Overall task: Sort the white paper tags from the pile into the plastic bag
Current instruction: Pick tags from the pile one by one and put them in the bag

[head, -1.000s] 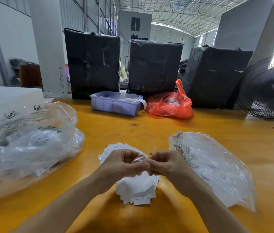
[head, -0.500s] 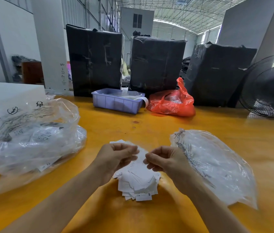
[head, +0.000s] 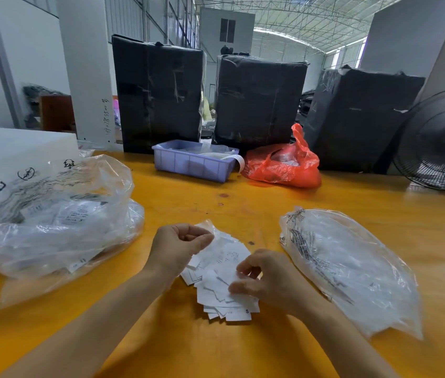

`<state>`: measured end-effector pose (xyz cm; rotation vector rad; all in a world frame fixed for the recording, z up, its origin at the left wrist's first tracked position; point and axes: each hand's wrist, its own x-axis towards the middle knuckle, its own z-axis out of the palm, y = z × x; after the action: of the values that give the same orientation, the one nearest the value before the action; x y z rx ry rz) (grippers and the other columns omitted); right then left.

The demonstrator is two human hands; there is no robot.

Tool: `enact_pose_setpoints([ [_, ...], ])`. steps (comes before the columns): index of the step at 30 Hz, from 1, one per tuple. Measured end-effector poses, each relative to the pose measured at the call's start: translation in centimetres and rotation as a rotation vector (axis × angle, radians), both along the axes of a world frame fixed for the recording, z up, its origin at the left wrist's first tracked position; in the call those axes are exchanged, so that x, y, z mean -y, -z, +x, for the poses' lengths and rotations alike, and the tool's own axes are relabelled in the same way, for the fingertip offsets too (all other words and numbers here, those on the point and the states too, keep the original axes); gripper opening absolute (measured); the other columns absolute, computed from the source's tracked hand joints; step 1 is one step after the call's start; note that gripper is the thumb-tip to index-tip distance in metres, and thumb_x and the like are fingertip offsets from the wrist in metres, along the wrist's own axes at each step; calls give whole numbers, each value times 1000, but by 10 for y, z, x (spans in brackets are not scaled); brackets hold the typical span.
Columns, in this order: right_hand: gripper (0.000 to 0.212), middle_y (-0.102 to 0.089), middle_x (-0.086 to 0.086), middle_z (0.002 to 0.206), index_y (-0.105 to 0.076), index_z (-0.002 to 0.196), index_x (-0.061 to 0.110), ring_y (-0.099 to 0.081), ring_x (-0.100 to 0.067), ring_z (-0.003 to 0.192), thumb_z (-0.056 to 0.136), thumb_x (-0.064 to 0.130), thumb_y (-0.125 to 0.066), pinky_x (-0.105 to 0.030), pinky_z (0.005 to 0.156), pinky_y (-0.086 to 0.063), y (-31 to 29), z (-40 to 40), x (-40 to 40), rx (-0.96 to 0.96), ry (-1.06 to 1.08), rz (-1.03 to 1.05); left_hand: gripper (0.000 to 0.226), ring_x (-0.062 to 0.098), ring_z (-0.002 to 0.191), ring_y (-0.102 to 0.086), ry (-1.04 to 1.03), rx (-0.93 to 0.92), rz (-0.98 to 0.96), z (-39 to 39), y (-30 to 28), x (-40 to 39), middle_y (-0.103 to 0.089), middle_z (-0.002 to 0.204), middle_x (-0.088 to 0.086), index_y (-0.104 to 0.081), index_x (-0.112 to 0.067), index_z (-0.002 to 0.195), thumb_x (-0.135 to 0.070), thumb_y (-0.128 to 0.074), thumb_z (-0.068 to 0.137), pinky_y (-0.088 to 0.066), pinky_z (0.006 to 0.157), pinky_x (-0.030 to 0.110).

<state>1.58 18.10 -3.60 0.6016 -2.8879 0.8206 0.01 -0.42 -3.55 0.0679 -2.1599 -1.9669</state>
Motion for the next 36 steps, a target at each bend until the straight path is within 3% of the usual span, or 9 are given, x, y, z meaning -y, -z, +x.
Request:
enact_pose_setpoints([
  [7, 45, -55, 11, 86, -66, 110, 19, -48, 2, 73, 69, 27, -83, -7, 65, -40, -2, 1, -1, -8, 21, -66, 13, 2, 59, -55, -59, 0, -49, -4, 1, 3, -63, 65, 0, -69, -7, 73, -16, -74, 81, -43, 57, 17],
  [13, 9, -68, -8, 70, -70, 73, 8, -63, -14, 61, 75, 11, -79, -26, 61, -54, 0, -2, -9, 82, 154, -419, 13, 13, 65, -64, -68, -24, -96, -3, -1, 7, -69, 72, 9, -67, -2, 78, -9, -77, 76, -48, 61, 22],
  [16, 22, -66, -1, 64, -66, 62, 10, -66, -16, 61, 84, 8, -69, -40, 66, -58, 0, -4, -10, 123, 176, -516, 11, 8, 59, -61, -53, -45, -116, -1, -2, 7, -68, 70, 6, -68, -6, 77, -8, -79, 74, -46, 55, 16],
  [19, 30, -63, 3, 60, -69, 56, 16, -55, -11, 58, 85, 8, -68, -35, 60, -48, -1, -4, -9, 128, 159, -546, 9, 6, 57, -59, -35, -52, -104, -1, -2, 7, -67, 68, 4, -69, -10, 76, -10, -78, 75, -46, 52, 12],
  [21, 19, -68, -7, 89, -76, 67, 17, -61, -13, 83, 77, 1, -73, -30, 70, -52, -3, -4, -8, 124, 116, -674, 6, 3, 53, -57, -15, -44, -99, 0, -3, 7, -66, 67, 5, -70, -11, 77, -11, -75, 78, -45, 50, 11],
  [23, 32, -64, -3, 108, -77, 65, 22, -58, -11, 104, 71, -9, -72, -26, 75, -53, -5, -4, -10, 123, 75, -806, 5, -1, 48, -54, 21, -23, -78, 1, -4, 7, -65, 66, 4, -71, -11, 78, -8, -75, 78, -43, 48, 9],
  [29, 47, -75, -3, 79, -77, 70, 20, -70, -15, 78, 74, -24, -58, -19, 62, -54, -5, -3, -11, 101, -49, -892, 9, -3, 41, -48, 149, 74, -11, 6, -10, 1, -63, 51, -10, -72, -10, 76, -2, -76, 75, -38, 42, 11],
  [34, 59, -73, -2, 102, -73, 93, 24, -62, -37, 101, 79, -22, -38, -55, 85, -51, -6, -5, -10, 117, -22, -813, 9, 4, 51, -45, 202, 125, 17, 9, -12, -5, -72, 70, -4, -75, -14, 81, -22, -70, 82, -37, 54, 20],
  [36, 46, -73, 0, 101, -73, 95, 21, -60, -36, 103, 77, -8, -43, -55, 87, -49, -8, -4, -11, 136, -28, -832, 13, 9, 62, -53, 208, 141, 31, 9, -11, -7, -74, 79, -3, -75, -14, 83, -26, -70, 81, -40, 61, 24],
])
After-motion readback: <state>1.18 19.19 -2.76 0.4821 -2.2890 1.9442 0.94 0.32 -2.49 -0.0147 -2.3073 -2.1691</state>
